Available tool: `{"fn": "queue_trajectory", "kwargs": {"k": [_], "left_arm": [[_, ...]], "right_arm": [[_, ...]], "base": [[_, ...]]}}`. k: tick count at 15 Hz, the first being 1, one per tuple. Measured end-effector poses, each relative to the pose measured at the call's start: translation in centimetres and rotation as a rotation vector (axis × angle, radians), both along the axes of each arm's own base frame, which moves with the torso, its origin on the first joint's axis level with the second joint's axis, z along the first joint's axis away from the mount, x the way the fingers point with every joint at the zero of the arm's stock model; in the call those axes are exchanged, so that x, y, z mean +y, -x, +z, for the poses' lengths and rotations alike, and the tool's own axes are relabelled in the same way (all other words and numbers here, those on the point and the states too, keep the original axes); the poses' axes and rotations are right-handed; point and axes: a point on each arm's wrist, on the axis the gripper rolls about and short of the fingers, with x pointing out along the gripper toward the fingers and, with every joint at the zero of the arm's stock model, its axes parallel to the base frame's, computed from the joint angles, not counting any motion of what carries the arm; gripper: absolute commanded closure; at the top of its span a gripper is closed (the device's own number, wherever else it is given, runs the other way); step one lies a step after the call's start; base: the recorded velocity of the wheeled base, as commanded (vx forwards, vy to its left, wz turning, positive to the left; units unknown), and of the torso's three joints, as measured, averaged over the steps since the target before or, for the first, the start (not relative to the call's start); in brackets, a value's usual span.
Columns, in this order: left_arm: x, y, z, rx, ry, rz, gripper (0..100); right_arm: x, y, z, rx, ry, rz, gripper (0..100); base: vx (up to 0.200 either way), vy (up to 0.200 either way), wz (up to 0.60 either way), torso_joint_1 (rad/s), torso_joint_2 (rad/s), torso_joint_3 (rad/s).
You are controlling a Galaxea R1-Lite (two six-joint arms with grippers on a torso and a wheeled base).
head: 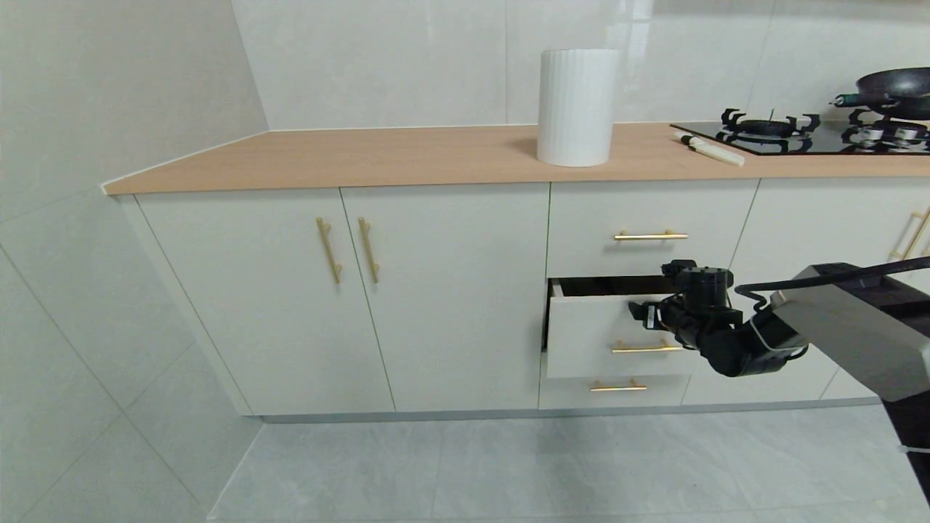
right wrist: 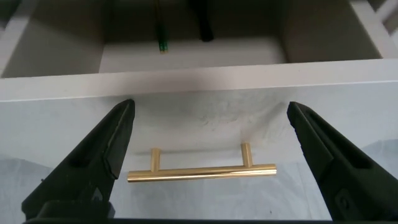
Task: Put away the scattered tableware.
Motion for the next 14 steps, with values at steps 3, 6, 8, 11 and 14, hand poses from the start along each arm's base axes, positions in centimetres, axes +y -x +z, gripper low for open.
{"fn": "queue_trajectory", "kwargs": {"k": [3,6,8,11,14], "left_arm": [[0.0,0.0,0.0,0.0,0.0,0.0,0],[0.0,0.0,0.0,0.0,0.0,0.0,0],[0.0,0.0,0.0,0.0,0.0,0.0,0],[0.0,0.0,0.0,0.0,0.0,0.0,0],[0.0,0.0,0.0,0.0,0.0,0.0,0]], "right_arm": [[-0.2,-1.0,-0.3,-0.008,-0.002,-0.006,0],[-0.2,-2.4,-0.3,-0.035,-0.004,-0.013,0],[-0.2,-3.3,-0.3,-0.06,-0.006,-0.021,0],[-0.4,-4.3,-0.7,-0.089,-0.004,-0.041,0],[-0.6,-5.0,-1.1,-0.098,-0.002,-0.055,0]], "base": [[0.0,0.0,0.0,0.0,0.0,0.0],[0.0,0.0,0.0,0.0,0.0,0.0],[0.0,0.0,0.0,0.0,0.0,0.0],[0.0,0.0,0.0,0.0,0.0,0.0],[0.0,0.0,0.0,0.0,0.0,0.0]]}}
